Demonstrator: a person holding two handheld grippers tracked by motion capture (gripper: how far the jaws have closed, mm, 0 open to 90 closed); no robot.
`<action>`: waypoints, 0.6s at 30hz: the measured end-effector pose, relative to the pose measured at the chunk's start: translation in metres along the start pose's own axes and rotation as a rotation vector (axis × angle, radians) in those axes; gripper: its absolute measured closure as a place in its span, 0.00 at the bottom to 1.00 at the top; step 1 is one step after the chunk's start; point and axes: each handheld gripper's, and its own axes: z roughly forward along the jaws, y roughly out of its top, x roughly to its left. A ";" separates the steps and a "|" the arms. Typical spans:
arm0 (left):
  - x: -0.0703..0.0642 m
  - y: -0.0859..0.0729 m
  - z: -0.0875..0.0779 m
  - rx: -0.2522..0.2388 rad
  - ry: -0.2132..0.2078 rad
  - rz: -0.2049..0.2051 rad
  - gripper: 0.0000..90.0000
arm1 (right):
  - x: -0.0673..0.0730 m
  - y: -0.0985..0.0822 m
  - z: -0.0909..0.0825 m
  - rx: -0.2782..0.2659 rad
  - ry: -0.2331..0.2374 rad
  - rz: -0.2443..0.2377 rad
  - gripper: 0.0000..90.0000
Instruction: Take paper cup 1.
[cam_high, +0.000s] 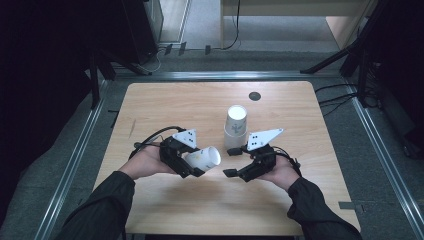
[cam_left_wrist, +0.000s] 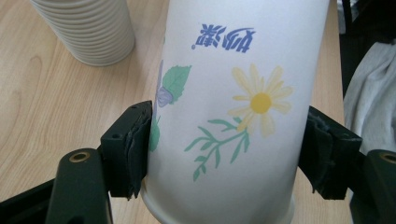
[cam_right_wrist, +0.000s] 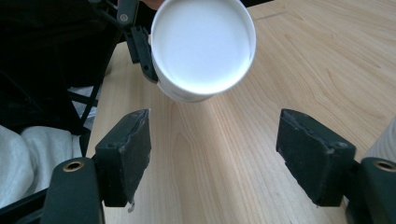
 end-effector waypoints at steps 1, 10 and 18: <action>0.000 0.002 0.001 0.018 0.002 0.006 0.30 | 0.001 0.002 0.002 -0.006 0.001 0.004 0.30; 0.003 0.014 0.003 0.123 0.001 0.050 0.30 | 0.001 0.008 0.011 -0.035 -0.017 -0.004 0.30; 0.003 0.021 0.006 0.181 0.019 0.087 0.30 | 0.001 0.011 0.017 -0.042 -0.018 -0.012 0.30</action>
